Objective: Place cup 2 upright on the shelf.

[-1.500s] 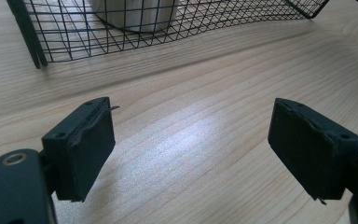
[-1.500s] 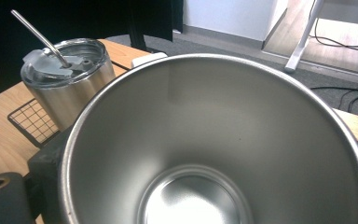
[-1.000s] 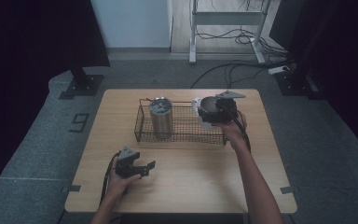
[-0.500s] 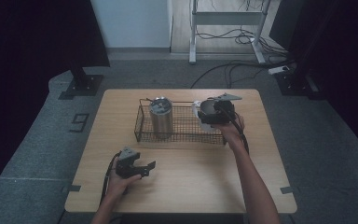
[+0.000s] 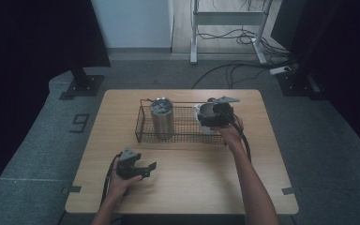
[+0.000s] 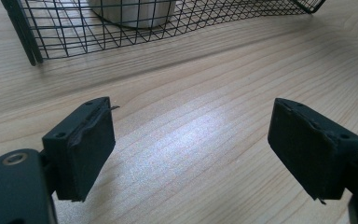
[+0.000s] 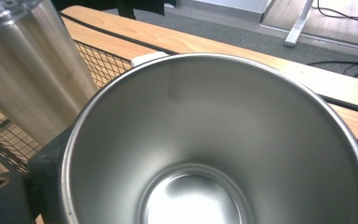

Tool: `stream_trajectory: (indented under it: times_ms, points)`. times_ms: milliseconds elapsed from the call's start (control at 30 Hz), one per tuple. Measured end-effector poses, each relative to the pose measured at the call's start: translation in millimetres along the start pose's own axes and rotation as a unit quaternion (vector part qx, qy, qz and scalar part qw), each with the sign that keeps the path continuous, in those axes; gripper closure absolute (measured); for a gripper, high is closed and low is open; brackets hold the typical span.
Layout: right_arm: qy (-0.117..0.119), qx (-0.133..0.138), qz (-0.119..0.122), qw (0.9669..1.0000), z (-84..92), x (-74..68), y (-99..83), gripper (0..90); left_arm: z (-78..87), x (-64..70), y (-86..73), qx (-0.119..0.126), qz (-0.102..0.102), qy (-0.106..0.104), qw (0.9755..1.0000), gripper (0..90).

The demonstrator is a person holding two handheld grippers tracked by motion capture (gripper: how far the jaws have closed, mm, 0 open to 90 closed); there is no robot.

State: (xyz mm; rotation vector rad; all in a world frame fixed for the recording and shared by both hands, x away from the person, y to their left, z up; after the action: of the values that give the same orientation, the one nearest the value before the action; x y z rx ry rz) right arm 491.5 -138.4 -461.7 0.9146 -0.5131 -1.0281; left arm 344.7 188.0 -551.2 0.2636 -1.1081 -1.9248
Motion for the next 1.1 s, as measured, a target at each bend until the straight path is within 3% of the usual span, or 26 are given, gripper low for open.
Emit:
stream_trajectory:
  times_ms: [567,1100]
  points:
    - [-0.004,-0.016,-0.003,0.9999,-12.0,1.8,-7.6,6.2,0.4,0.0,0.3,0.000,-0.001,0.000,1.0000,15.0]
    - [-0.013,-0.031,0.010,0.9994,-22.3,-2.6,-15.2,6.2,-0.2,0.6,-0.2,-0.003,-0.001,-0.003,1.0000,15.0]
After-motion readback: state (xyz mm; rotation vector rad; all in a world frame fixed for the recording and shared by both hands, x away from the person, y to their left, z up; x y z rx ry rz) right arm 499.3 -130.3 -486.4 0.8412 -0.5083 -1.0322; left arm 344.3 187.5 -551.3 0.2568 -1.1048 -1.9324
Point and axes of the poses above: each handheld gripper's, and its own axes: z roughly backward along the jaws, y roughly out of its top, x roughly to its right, the point moved 3 cm from there along -z, roughly forward along the jaws, and after that the axes turned 3 degrees about -y, right-handed, at the moved point
